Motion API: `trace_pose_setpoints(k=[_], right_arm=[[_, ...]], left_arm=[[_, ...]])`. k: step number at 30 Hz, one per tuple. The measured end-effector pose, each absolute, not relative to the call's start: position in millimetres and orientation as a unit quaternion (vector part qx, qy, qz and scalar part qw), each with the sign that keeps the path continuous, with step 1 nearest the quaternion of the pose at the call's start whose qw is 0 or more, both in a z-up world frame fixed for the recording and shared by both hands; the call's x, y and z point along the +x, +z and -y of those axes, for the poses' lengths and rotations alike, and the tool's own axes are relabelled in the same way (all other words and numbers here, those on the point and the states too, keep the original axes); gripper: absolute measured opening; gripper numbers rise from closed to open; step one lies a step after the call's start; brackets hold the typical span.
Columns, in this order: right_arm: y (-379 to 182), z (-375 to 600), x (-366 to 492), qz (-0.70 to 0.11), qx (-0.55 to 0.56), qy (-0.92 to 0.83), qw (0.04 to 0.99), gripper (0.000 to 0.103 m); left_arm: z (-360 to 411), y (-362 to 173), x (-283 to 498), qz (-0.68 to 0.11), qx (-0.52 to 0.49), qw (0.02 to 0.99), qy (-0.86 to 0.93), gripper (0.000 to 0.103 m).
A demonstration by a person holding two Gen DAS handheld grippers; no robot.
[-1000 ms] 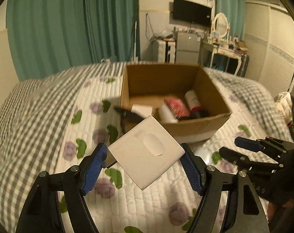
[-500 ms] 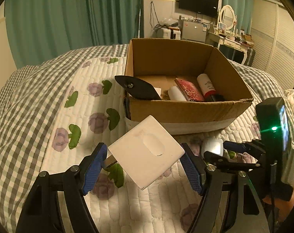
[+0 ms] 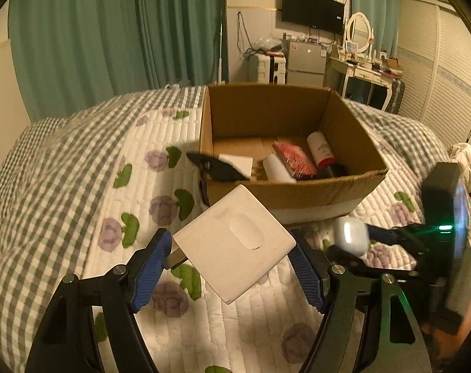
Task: Organize rigid objects
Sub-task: 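Carry white pad and blue case into the box and open both tools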
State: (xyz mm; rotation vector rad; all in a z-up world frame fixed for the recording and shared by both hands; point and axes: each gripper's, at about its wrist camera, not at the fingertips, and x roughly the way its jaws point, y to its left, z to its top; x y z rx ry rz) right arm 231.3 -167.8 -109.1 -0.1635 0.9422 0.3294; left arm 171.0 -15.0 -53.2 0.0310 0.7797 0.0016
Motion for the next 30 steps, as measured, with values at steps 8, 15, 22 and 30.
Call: trace_pose_setpoints(k=[8,15,22,30], right_arm=[[-9,194,225,-0.372,-0.036,0.176,0.911,0.056],[28,194,271,-0.341,-0.046,0.177,0.922,0.056],[3,191,304,-0.353,-0.044,0.188,0.915,0.056],[-19,196,315,-0.363,-0.041,0.191,0.911,0.057]], left_arm=[[18,-15,202,-0.352,0.011,0.936,-0.011,0.077],[18,-18,268,-0.368,0.019,0.930,0.001,0.077],[28,-45,314,-0.390,0.037,0.920,-0.003,0.077],[34,-34,312,-0.358,0.043,0.933,-0.003,0.081]])
